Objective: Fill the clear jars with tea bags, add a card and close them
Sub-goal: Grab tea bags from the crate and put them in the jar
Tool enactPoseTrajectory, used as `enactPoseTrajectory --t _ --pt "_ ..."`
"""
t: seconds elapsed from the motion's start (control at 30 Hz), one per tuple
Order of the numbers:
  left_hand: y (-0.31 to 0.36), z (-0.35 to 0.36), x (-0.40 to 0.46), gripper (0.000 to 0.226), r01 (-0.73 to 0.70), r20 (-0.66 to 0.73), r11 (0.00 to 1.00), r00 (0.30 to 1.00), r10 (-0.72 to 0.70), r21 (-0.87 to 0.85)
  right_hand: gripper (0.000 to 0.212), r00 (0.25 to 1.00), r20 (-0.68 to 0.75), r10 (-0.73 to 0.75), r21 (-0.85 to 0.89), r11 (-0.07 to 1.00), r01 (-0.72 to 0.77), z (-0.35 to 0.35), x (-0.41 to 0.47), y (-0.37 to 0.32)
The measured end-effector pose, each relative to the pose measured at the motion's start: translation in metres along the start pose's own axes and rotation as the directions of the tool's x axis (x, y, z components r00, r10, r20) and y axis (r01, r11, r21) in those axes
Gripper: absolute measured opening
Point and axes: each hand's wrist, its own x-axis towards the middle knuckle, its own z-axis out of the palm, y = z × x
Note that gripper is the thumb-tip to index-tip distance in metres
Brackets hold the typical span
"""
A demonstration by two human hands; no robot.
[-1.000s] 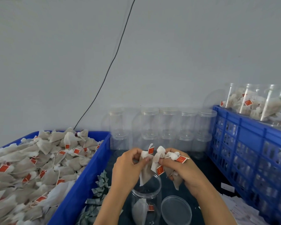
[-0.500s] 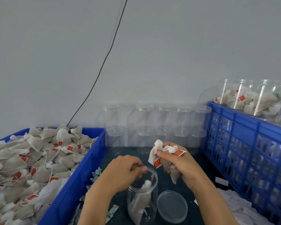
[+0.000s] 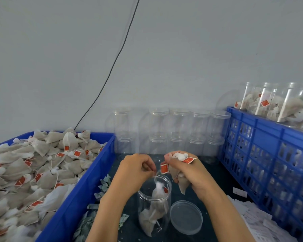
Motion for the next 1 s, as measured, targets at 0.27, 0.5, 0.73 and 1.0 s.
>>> enactPoseTrajectory --t 0.27,0.5,0.73,1.0 --pt "0.003 -0.001 0.002 0.008 -0.042 -0.096 0.999 0.994 0.042 0.010 0.020 0.999 0.051 0.012 0.343 0.939 -0.029 0.016 0.001 -0.001" --pt "-0.002 0.000 0.003 0.051 -0.076 0.013 0.984 0.997 0.080 -0.162 0.016 0.999 0.012 -0.029 0.373 0.928 0.023 0.035 0.000 0.008" --pt "-0.008 -0.005 0.000 0.010 -0.100 -0.038 0.994 0.994 0.101 0.044 0.020 0.981 0.077 -0.180 -0.270 0.943 0.195 0.033 -0.004 0.006" --pt "-0.008 -0.004 -0.005 0.017 -0.027 0.156 0.920 0.987 -0.037 0.390 0.009 0.917 0.085 -0.391 -0.579 0.729 0.365 0.018 -0.004 -0.003"
